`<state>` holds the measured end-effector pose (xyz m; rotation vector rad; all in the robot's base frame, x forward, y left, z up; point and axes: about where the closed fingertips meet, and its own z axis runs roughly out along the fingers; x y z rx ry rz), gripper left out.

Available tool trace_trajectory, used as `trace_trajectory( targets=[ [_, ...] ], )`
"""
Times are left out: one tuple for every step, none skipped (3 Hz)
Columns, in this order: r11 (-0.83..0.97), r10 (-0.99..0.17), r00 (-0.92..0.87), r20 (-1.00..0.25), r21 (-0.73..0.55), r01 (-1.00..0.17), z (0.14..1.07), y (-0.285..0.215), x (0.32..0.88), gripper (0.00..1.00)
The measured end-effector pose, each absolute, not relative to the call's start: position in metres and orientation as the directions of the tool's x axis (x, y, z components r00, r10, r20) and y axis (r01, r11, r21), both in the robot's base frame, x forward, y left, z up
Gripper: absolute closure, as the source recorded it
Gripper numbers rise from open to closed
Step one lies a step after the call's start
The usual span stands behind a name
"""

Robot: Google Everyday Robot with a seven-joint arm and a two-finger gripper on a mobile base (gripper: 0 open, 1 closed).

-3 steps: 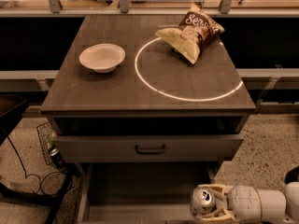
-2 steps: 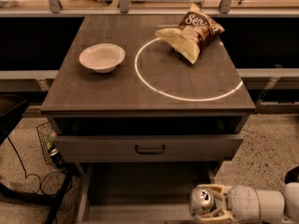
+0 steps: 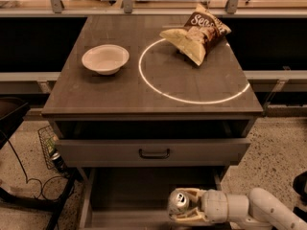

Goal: Place 7up can into middle drawer

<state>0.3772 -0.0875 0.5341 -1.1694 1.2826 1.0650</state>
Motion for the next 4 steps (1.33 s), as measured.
trace_trajectory(
  targets=[
    [0.125,-0.061,0.062,-0.996,-0.069,-0.99,0.529,-0.064,0.399,1.0],
    [0.124,-0.107,0.101,-0.989,-0.114,-0.986,0.535,-0.054,0.418,1.0],
    [0.121,-0.13,0.13,-0.983,-0.146,-0.982,0.531,-0.047,0.426,1.0],
    [0.128,-0.146,0.157,-0.977,-0.176,-0.976,0.516,-0.038,0.425,1.0]
  ],
)
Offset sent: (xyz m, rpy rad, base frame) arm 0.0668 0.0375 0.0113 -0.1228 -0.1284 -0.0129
